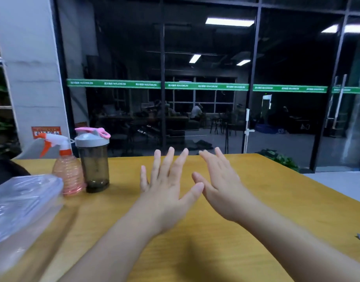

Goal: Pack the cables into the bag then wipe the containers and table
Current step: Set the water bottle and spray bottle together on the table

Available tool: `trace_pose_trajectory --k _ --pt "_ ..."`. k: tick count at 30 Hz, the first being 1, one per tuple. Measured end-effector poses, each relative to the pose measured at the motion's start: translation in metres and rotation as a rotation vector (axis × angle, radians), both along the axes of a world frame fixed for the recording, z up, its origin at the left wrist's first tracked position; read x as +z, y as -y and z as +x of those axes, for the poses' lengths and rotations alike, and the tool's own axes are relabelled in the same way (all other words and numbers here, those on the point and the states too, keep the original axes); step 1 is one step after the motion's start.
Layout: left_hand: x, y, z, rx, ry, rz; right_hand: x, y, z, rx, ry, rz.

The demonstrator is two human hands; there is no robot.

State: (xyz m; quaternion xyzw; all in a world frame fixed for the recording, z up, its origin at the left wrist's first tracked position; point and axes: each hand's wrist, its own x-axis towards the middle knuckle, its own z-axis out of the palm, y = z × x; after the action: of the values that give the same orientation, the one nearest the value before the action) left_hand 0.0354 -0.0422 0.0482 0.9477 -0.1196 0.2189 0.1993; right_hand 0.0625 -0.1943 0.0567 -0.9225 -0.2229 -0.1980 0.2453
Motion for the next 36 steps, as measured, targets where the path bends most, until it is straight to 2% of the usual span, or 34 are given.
trace_pose_trajectory --k 5,11,15,27,33,36 --pt "0.002 -0.054 0.01 0.119 0.049 -0.009 0.003 -0.036 0.016 0.04 0.027 -0.081" --pt "0.001 -0.121 0.026 0.549 0.098 0.016 -0.006 -0.081 0.035 0.124 -0.073 -0.286" --pt "-0.004 -0.149 0.034 0.706 0.095 -0.021 -0.01 -0.115 0.048 0.148 -0.078 -0.37" --pt "-0.037 -0.165 0.043 0.711 0.162 -0.172 0.022 -0.236 0.099 0.229 -0.066 -0.006" --pt "-0.041 -0.166 0.046 0.713 0.192 -0.194 0.028 -0.267 0.125 0.192 -0.071 -0.111" --pt "-0.051 -0.167 0.049 0.722 0.254 -0.172 0.033 -0.276 0.137 0.187 -0.006 -0.135"
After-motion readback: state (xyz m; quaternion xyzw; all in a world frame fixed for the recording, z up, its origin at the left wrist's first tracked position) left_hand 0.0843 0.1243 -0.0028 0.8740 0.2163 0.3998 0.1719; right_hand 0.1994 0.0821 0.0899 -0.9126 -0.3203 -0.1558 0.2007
